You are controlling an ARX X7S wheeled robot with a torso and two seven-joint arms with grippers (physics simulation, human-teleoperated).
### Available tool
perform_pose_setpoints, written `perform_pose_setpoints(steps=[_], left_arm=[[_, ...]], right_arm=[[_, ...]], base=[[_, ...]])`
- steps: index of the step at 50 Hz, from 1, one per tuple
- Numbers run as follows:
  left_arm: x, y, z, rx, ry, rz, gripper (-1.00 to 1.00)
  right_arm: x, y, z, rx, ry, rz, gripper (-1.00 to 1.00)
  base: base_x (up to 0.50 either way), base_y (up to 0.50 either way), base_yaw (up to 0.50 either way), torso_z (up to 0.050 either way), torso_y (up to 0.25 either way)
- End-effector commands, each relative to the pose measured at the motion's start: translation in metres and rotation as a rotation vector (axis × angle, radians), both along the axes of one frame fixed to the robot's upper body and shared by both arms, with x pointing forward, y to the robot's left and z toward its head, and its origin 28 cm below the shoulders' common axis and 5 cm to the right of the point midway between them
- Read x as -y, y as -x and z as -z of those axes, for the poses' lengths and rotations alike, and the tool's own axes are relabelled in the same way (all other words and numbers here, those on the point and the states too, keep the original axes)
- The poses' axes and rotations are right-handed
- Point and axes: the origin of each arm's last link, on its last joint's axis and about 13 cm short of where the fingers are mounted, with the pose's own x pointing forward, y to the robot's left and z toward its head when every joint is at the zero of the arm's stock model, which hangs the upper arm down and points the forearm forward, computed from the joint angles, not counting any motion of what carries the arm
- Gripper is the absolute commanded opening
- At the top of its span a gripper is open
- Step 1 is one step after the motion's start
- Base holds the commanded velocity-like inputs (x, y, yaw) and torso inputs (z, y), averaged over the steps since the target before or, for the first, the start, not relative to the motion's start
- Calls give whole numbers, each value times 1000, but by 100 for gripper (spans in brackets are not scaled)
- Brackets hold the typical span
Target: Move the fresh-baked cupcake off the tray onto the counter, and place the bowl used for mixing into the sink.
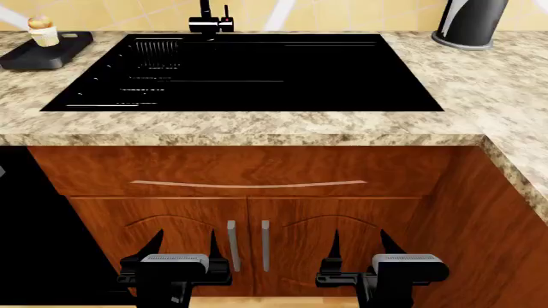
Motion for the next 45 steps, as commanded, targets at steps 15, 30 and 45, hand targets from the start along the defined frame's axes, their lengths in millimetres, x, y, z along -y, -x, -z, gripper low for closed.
perform_pose_setpoints(steps=[15,30,45], left_arm=[[-3,5,-30,61,10,49,100],[-14,35,-116,249,-68,120,100],[-48,54,-177,274,-167,143,100]], right_arm=[[2,5,-23,77,4,-18,100],[5,28,-101,296,5,-94,100],[24,37,-176,336,-28,-250,100]], base=[[0,0,0,0,0],[0,0,0,0,0],[0,0,0,0,0]])
